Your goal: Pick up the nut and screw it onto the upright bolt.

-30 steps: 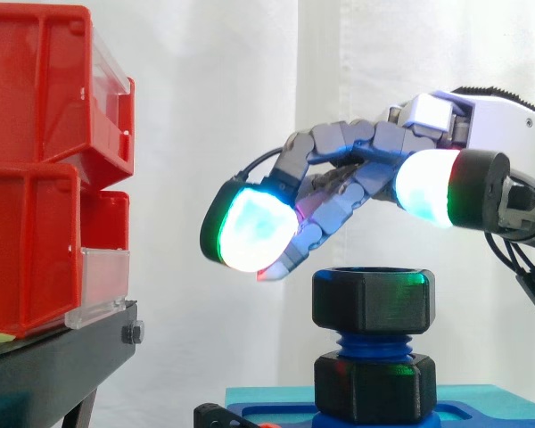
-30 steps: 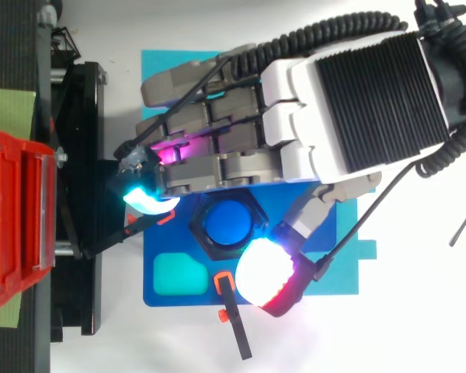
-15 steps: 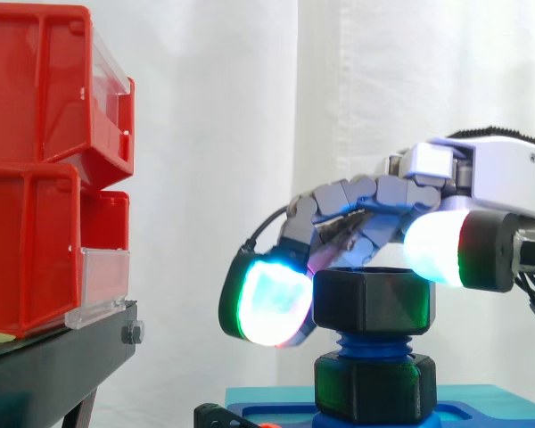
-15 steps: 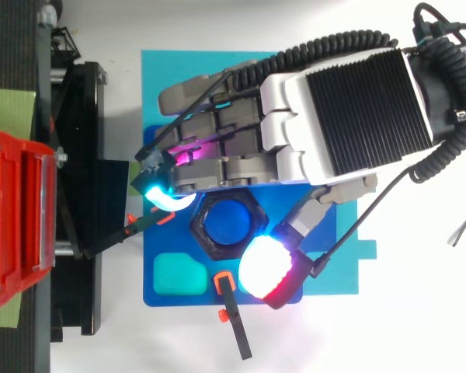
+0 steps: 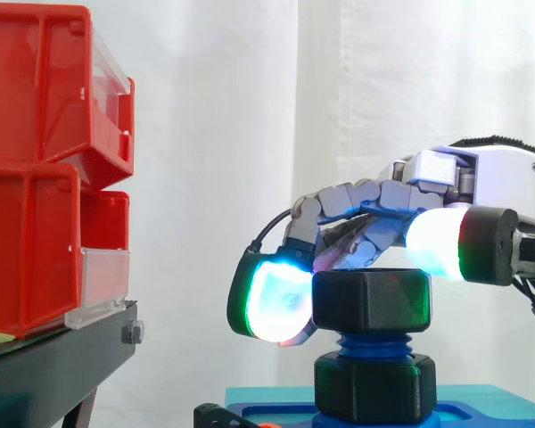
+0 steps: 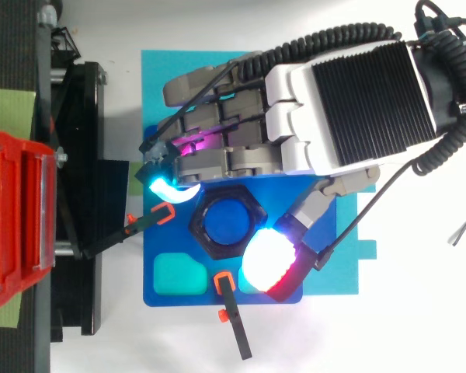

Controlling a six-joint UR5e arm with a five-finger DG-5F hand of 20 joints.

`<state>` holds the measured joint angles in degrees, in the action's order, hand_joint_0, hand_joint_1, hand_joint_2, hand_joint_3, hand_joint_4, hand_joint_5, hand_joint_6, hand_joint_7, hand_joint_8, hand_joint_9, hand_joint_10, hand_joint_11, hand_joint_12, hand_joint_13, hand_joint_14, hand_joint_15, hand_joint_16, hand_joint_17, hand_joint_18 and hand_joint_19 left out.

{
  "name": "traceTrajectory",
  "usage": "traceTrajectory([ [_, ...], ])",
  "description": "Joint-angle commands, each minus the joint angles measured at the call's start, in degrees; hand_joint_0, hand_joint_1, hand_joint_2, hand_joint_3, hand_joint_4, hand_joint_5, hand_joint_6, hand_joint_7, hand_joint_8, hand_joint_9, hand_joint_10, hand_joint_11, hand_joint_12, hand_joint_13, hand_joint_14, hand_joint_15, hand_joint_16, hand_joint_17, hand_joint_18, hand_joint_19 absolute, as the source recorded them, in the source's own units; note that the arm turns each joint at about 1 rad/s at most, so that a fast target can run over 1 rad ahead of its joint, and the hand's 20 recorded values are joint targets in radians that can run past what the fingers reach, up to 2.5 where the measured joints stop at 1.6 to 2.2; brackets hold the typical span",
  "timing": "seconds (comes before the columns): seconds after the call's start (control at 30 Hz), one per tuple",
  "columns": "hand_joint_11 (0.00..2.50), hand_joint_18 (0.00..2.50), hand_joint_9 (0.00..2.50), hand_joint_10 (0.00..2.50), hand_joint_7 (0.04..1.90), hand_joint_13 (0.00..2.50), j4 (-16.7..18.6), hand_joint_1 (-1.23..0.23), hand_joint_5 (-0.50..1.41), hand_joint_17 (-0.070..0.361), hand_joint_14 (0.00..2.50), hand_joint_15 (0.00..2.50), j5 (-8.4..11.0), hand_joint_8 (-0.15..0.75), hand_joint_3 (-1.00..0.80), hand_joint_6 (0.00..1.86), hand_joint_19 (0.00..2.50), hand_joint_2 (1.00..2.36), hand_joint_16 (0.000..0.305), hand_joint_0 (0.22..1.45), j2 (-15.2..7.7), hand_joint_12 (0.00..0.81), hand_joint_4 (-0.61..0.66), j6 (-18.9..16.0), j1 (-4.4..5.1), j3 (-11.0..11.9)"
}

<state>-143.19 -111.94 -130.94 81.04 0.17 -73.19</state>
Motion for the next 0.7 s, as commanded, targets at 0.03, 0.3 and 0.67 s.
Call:
traceTrajectory([
  [0.03,0.00,0.57,0.91,0.00,1.09,0.78,0.6,-0.16,-0.07,0.050,0.00,0.00,-0.04,0.248,-0.50,0.50,0.14,1.00,0.022,0.51,0.1,0.200,0.24,0.0,0.00,0.0],
  [0.3,0.00,0.58,0.91,0.00,1.15,0.79,0.6,-0.16,-0.06,0.050,0.00,0.00,-0.12,0.248,-0.50,0.50,0.15,1.00,0.022,0.51,0.0,0.199,0.24,0.0,-0.26,0.0],
  [0.67,0.00,0.59,0.98,0.00,1.35,0.80,0.6,-0.17,-0.04,0.048,0.00,0.00,-0.12,0.262,-0.50,0.50,0.13,1.00,0.022,0.51,0.0,0.194,0.19,0.0,-0.26,0.0],
])
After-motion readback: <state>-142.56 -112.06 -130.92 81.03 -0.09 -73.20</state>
